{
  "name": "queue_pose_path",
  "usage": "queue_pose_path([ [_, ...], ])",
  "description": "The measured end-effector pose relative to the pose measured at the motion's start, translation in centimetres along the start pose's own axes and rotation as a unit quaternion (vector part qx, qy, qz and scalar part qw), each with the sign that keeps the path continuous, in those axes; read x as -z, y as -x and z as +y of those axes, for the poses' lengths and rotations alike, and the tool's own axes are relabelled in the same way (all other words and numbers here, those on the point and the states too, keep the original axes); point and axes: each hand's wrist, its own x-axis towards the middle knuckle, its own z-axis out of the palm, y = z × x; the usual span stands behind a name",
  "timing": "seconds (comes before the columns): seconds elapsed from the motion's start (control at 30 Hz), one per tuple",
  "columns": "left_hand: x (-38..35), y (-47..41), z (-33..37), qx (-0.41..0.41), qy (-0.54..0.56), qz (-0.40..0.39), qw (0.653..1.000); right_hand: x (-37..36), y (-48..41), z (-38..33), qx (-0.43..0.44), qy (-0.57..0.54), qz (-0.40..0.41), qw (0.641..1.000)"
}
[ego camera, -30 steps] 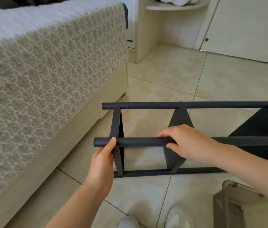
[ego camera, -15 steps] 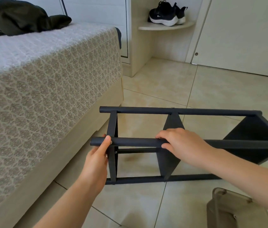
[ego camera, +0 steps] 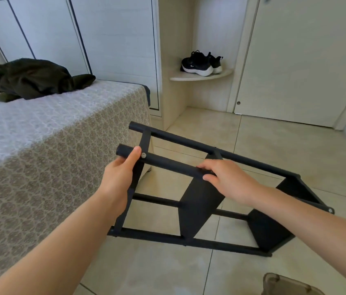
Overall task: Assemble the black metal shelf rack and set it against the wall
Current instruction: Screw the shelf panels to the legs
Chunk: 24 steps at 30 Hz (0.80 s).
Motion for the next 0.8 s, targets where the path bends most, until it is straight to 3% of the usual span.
queue_pose_path([
  [0.27, -1.1, 0.0, 7.9, -0.088, -0.067, 0.003, 0.994, 2.9, -1.4, -1.5, 0.011, -0.053, 0.033, 0.998],
  [0.8, -10.3, 3.0, 15.8, -0.198, -0.175, -0.100, 0.959, 6.3, 3.2, 2.1, -0.051, -0.185, 0.146, 0.970],
])
